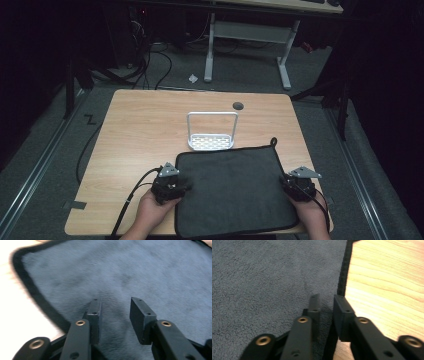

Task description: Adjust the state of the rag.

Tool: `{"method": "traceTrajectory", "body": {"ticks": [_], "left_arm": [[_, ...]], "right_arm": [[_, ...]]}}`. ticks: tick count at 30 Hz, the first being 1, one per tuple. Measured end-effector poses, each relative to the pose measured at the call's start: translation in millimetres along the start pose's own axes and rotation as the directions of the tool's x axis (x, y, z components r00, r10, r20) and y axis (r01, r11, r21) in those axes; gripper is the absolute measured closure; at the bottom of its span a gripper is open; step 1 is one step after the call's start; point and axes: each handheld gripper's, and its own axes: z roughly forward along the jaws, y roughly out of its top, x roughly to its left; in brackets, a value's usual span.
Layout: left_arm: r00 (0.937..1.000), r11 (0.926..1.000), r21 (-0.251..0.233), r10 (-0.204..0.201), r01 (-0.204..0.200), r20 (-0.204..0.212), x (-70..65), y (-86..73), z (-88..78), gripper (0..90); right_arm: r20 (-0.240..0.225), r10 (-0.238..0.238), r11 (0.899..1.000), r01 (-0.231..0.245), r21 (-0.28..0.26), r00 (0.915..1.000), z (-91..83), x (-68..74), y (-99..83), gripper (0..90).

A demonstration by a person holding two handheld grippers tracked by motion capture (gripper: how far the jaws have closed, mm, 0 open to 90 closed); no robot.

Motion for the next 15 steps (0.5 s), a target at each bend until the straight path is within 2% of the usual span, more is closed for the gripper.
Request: {"method": "traceTrajectory", "body": {"ticks": [3, 6, 9, 12, 15], "left_arm": [[0.9993, 0.9987, -0.04, -0.033, 0.032, -0.02, 7.5, 0.5, -7.8, 58.1], [0.9976, 0.9968, -0.067, -0.047, 0.044, -0.05, 16.5, 0.3, -14.2, 55.4], [0.9964, 0.9961, -0.081, -0.042, 0.036, -0.074, 22.5, 0.8, -16.8, 52.9], [0.9954, 0.9947, -0.093, -0.051, 0.044, -0.081, 30.1, 2.7, -16.9, 50.1], [0.9933, 0.9947, -0.092, -0.056, 0.047, -0.101, 38.0, 6.4, -13.1, 48.7]], "right_arm": [[-0.022, 0.013, 1.0, -0.014, -0.028, 0.9997, -0.8, -0.4, -0.1, 64.8], [-0.064, 0.01, 0.999, -0.014, -0.051, 0.9979, 0.5, 1.5, 1.2, 57.1], [-0.082, -0.005, 0.997, -0.002, -0.081, 0.9966, 0.3, 5.6, 3.1, 52.3], [-0.098, -0.032, 0.994, 0.021, -0.109, 0.9946, -0.4, 12.3, 5.4, 48.5], [-0.121, -0.051, 0.993, 0.037, -0.112, 0.9914, -0.5, 20.3, 7.8, 45.8]]}}
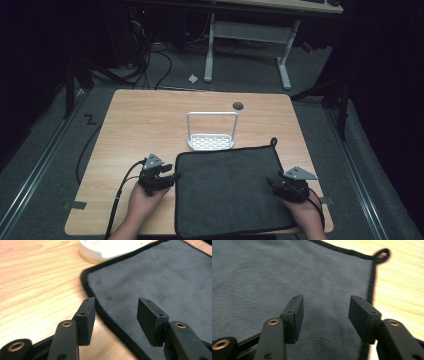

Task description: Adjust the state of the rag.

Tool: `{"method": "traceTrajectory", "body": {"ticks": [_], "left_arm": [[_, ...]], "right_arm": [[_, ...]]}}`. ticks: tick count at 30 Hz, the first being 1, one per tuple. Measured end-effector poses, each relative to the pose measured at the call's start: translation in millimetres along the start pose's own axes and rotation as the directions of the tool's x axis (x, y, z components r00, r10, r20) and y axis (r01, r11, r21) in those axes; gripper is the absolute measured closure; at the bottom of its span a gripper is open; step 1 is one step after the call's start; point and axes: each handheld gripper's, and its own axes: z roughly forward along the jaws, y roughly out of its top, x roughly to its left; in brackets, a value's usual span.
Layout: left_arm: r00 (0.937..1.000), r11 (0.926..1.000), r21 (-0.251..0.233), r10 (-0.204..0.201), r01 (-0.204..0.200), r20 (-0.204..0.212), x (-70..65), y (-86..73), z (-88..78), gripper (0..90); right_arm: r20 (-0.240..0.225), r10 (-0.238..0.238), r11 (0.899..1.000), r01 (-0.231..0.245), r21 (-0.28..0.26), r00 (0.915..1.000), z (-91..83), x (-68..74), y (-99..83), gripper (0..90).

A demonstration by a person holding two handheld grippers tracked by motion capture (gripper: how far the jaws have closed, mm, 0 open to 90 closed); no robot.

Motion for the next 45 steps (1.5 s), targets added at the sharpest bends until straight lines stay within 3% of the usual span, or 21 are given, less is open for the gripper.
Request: {"method": "traceTrajectory", "body": {"ticks": [5, 7, 8, 10, 15, 21, 27, 32, 35, 36, 37, 38, 39, 42, 45], "left_arm": [[0.9993, 0.9997, 0.016, -0.016, 0.017, -0.034, 12.4, 11.3, 11.5, 45.5], [0.9988, 0.9996, 0.026, -0.012, 0.013, -0.048, 15.3, 15.3, 15.3, 45.7], [0.9986, 0.9995, 0.025, -0.02, 0.021, -0.049, 16.5, 17.5, 17.5, 45.7], [0.9983, 0.9994, 0.03, -0.016, 0.017, -0.056, 18.3, 23.0, 21.4, 45.6], [0.9981, 0.9988, 0.048, -0.008, 0.011, -0.062, 20.9, 34.0, 32.8, 44.7], [0.9963, 0.9956, 0.093, -0.007, 0.015, -0.085, 22.0, 34.7, 49.9, 43.2], [0.9951, 0.9963, 0.086, 0.005, 0.003, -0.099, 17.5, 34.3, 52.1, 50.4], [0.9974, 0.9977, 0.067, -0.003, 0.008, -0.073, 15.1, 32.8, 54.6, 58.3], [0.9977, 0.998, 0.056, -0.026, 0.029, -0.062, 17.8, 31.0, 54.1, 69.4], [0.9974, 0.9973, 0.051, -0.05, 0.053, -0.053, 20.1, 30.0, 53.5, 74.9], [0.996, 0.9954, 0.048, -0.082, 0.083, -0.038, 22.9, 29.3, 52.9, 78.8], [0.9947, 0.9939, 0.047, -0.099, 0.1, -0.027, 24.8, 28.8, 52.5, 81.7], [0.9945, 0.9935, 0.048, -0.102, 0.103, -0.026, 25.1, 28.8, 52.4, 81.7], [0.997, 0.9963, 0.047, -0.071, 0.072, -0.029, 22.8, 28.8, 52.1, 82.9], [0.9962, 0.9952, 0.049, -0.084, 0.085, -0.023, 24.3, 28.8, 52.1, 83.1]], "right_arm": [[-0.041, -0.046, 0.999, 0.046, -0.009, 0.9981, 2.0, 16.7, 4.5, 45.2], [-0.07, -0.05, 0.999, 0.05, -0.01, 0.9963, 3.7, 22.1, 5.3, 45.6], [-0.11, -0.044, 0.999, 0.043, -0.011, 0.993, 6.1, 25.3, 5.5, 46.8], [-0.13, -0.041, 0.999, 0.04, -0.016, 0.9906, 7.4, 27.2, 7.0, 48.3], [-0.138, -0.045, 0.998, 0.038, -0.05, 0.9894, 5.6, 31.6, 11.8, 48.8], [-0.139, -0.076, 0.996, 0.069, -0.051, 0.9873, 5.7, 40.6, 14.0, 48.3], [-0.149, -0.107, 0.994, 0.102, -0.044, 0.983, 8.1, 47.0, 15.2, 47.9], [-0.16, -0.133, 0.991, 0.126, -0.056, 0.9781, 10.1, 60.6, 19.6, 45.5], [-0.182, -0.175, 0.984, 0.165, -0.069, 0.9677, 11.7, 79.1, 24.8, 44.5], [-0.194, -0.186, 0.982, 0.175, -0.073, 0.9633, 12.4, 86.5, 26.8, 44.4], [-0.207, -0.203, 0.978, 0.19, -0.081, 0.9569, 13.7, 94.2, 29.2, 44.1], [-0.24, -0.218, 0.975, 0.201, -0.092, 0.9461, 15.9, 111.4, 34.3, 43.5], [-0.24, -0.218, 0.975, 0.201, -0.092, 0.9461, 15.9, 111.4, 34.3, 43.5], [-0.27, -0.26, 0.965, 0.239, -0.107, 0.9272, 20.7, 137.6, 42.5, 43.5], [-0.29, -0.288, 0.957, 0.268, -0.11, 0.9126, 27.4, 160.6, 48.3, 43.9]]}}
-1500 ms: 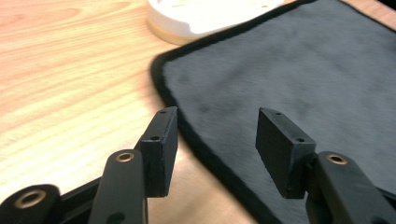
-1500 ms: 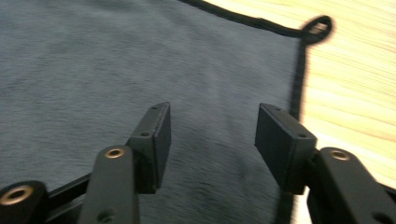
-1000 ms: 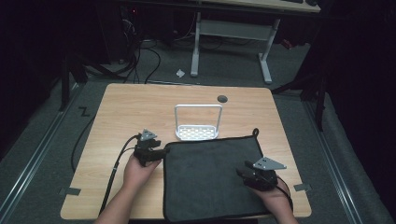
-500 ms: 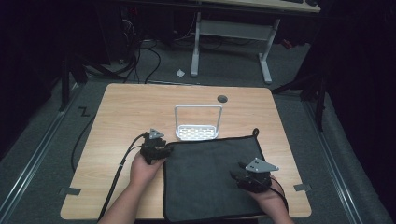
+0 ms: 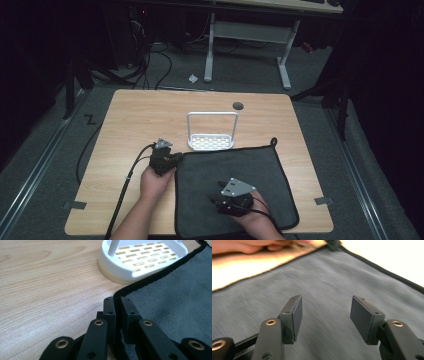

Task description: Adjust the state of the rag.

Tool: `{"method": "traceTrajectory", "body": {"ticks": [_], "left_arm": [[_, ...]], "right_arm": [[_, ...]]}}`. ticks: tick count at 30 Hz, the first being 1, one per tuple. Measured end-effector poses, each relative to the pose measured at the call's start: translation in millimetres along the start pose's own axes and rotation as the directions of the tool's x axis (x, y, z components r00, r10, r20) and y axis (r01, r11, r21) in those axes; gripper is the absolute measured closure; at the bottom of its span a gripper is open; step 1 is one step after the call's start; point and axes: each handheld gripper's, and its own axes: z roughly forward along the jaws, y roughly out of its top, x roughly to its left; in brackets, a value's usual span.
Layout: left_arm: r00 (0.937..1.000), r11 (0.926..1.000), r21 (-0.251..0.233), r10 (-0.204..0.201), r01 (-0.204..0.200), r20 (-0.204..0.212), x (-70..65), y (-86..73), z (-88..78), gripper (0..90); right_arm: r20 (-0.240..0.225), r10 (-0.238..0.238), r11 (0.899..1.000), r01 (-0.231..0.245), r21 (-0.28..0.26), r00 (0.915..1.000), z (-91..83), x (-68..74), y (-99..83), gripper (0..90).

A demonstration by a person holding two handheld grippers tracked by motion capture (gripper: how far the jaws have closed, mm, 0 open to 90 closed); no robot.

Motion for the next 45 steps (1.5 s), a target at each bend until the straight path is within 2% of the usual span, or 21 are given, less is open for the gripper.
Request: {"method": "traceTrajectory", "body": {"ticks": [8, 14, 19, 24, 29, 38, 41, 45], "left_arm": [[0.9999, 1.0, -0.006, -0.008, 0.008, 0.008, 1.0, -0.3, -0.7, 82.2], [0.9999, 0.9999, -0.008, -0.011, 0.011, 0.011, 1.3, -0.4, -0.8, 81.9], [0.9999, 0.9999, -0.009, -0.009, 0.009, 0.014, 1.3, -0.5, -1.0, 81.0], [0.9999, 0.9999, -0.008, -0.009, 0.009, 0.013, 1.2, -0.4, -1.0, 80.8], [0.9999, 0.9999, -0.007, -0.012, 0.012, 0.012, 1.5, -0.4, -0.8, 80.6], [0.9997, 0.9998, -0.005, -0.017, 0.017, 0.015, 2.1, -0.4, -0.8, 81.6], [0.9996, 0.9998, -0.005, -0.019, 0.019, 0.018, 2.4, -0.5, -0.9, 82.2], [0.9993, 0.9996, -0.018, -0.02, 0.021, 0.033, 3.1, -1.2, -2.3, 83.5]], "right_arm": [[-0.075, -0.037, 0.999, 0.039, 0.029, 0.9965, 32.6, 30.2, 25.0, 45.5], [-0.144, -0.048, 0.997, 0.056, 0.049, 0.9884, 52.1, 52.5, 39.0, 47.4], [-0.186, -0.052, 0.996, 0.065, 0.066, 0.9812, 63.3, 65.8, 43.4, 48.2], [-0.183, -0.046, 0.991, 0.068, 0.118, 0.982, 71.7, 67.6, 40.9, 46.6], [-0.173, -0.058, 0.99, 0.079, 0.116, 0.9832, 69.9, 65.6, 37.7, 48.3], [-0.137, -0.076, 0.988, 0.093, 0.122, 0.9876, 64.8, 64.1, 36.4, 71.7], [-0.12, -0.102, 0.986, 0.116, 0.119, 0.9875, 63.7, 64.0, 35.7, 80.1], [-0.114, -0.12, 0.986, 0.132, 0.102, 0.9862, 59.3, 63.0, 34.6, 81.6]]}}
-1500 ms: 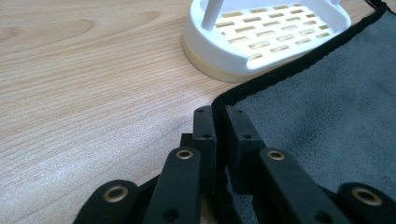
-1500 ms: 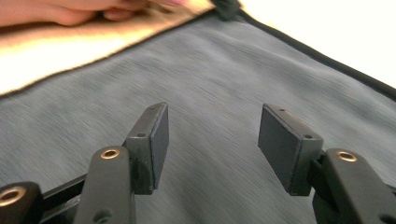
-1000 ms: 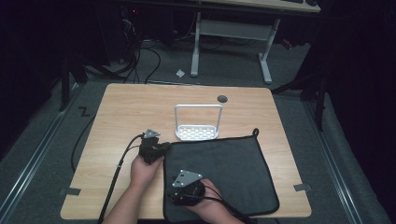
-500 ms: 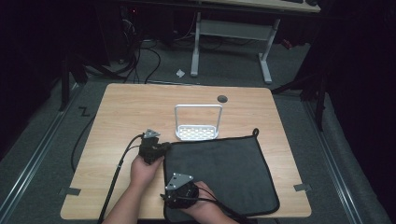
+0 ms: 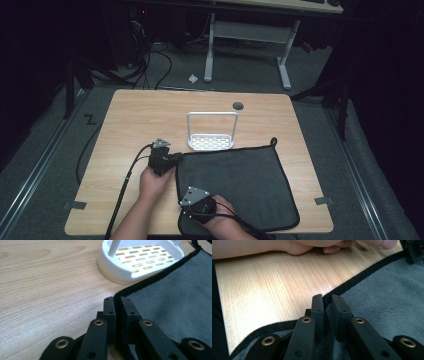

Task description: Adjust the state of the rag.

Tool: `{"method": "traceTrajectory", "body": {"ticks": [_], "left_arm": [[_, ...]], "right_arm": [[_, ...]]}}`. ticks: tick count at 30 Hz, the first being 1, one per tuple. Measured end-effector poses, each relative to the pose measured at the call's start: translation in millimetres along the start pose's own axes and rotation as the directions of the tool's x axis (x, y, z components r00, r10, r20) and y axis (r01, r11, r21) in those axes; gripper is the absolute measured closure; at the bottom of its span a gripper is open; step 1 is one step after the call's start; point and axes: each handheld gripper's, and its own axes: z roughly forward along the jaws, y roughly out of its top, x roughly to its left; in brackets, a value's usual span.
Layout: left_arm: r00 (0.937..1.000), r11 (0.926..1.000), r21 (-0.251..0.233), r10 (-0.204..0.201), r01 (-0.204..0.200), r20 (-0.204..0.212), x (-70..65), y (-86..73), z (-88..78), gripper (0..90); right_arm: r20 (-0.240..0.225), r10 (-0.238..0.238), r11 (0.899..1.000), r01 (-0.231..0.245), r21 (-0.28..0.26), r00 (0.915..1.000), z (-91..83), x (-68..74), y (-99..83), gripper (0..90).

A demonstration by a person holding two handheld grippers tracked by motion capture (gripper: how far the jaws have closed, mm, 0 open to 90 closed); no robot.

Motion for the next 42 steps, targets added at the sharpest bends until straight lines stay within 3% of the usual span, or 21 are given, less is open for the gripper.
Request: {"method": "traceTrajectory", "body": {"ticks": [6, 13, 16, 19, 25, 29, 31, 36, 39, 42], "left_arm": [[0.9994, 0.9975, -0.07, 0.0, 0.002, 0.034, 1.9, -3.5, -8.5, 84.3], [0.9958, 0.9894, -0.135, -0.044, 0.055, 0.08, 6.9, -5.1, -19.6, 84.3], [0.9914, 0.9847, -0.142, -0.088, 0.101, 0.098, 11.0, -3.7, -26.4, 84.4], [0.991, 0.9797, -0.171, -0.089, 0.105, 0.1, 13.0, -0.2, -38.1, 84.6], [0.9946, 0.9771, -0.188, -0.093, 0.1, 0.047, 27.1, -2.3, -69.2, 84.6], [0.9904, 0.9716, -0.194, -0.138, 0.136, 0.003, 47.2, -13.9, -97.3, 84.7], [0.9873, 0.9682, -0.2, -0.158, 0.151, -0.02, 56.7, -20.0, -113.3, 84.7], [0.9814, 0.9659, -0.205, -0.177, 0.158, -0.075, 72.7, -29.5, -149.3, 84.7], [0.9795, 0.9602, -0.222, -0.189, 0.17, -0.07, 74.2, -28.3, -157.2, 84.7], [0.9804, 0.9566, -0.236, -0.189, 0.171, -0.056, 67.9, -22.2, -152.4, 84.7]], "right_arm": [[0.035, 0.004, 0.996, -0.001, -0.089, 0.9994, -15.9, 0.4, 2.5, 81.9], [0.046, 0.023, 0.989, -0.016, -0.145, 0.9987, -27.3, 0.9, 10.8, 82.8], [0.039, 0.031, 0.986, -0.024, -0.163, 0.9987, -30.3, 1.7, 17.3, 82.8], [0.036, 0.029, 0.982, -0.022, -0.185, 0.9989, -30.4, 3.8, 23.9, 82.8], [0.011, 0.016, 0.978, -0.014, -0.21, 0.9998, -19.7, 16.5, 40.2, 82.6], [-0.03, 0.001, 0.974, -0.008, -0.227, 0.9995, -7.4, 29.0, 58.1, 82.6], [-0.066, -0.031, 0.969, 0.013, -0.246, 0.9974, 2.3, 41.1, 75.6, 82.6], [-0.099, -0.081, 0.963, 0.053, -0.265, 0.9918, 13.0, 58.9, 97.2, 82.5], [-0.101, -0.1, 0.958, 0.069, -0.28, 0.9899, 13.8, 64.9, 104.3, 82.5], [-0.088, -0.093, 0.957, 0.064, -0.284, 0.9918, 9.5, 60.1, 102.5, 82.5]]}}
